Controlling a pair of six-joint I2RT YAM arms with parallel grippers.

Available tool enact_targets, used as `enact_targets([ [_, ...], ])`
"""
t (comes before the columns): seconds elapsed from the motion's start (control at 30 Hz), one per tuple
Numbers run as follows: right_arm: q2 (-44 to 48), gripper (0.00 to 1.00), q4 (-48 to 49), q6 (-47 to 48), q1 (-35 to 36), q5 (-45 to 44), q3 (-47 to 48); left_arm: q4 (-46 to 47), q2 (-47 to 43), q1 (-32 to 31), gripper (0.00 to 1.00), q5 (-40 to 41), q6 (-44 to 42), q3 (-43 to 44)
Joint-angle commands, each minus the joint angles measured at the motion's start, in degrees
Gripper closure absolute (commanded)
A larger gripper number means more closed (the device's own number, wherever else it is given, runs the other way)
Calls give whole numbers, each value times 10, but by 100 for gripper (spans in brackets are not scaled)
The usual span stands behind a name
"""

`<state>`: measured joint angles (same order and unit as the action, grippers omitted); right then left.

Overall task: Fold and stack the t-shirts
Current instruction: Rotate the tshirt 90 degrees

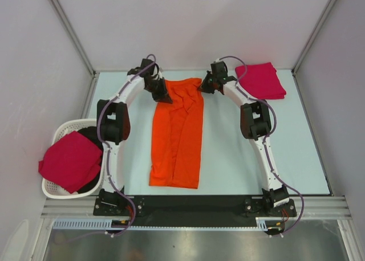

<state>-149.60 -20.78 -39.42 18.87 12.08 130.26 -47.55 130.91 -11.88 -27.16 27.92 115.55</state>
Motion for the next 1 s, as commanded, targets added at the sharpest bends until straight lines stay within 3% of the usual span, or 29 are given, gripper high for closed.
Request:
enact_targets([
  [0.0, 1, 100, 10, 4, -2, 9, 11, -8, 20, -5, 100, 5, -23, -14],
  [0.17, 4, 100, 9, 4, -2, 15, 5, -4, 49, -3, 100, 8, -24, -7],
  [0.5, 12, 100, 4, 9, -3, 19, -4, 49, 71, 7, 100, -66, 27, 53],
  [0.97, 5, 100, -1, 3, -6, 27, -9, 44, 149, 0, 100, -70, 50, 79],
])
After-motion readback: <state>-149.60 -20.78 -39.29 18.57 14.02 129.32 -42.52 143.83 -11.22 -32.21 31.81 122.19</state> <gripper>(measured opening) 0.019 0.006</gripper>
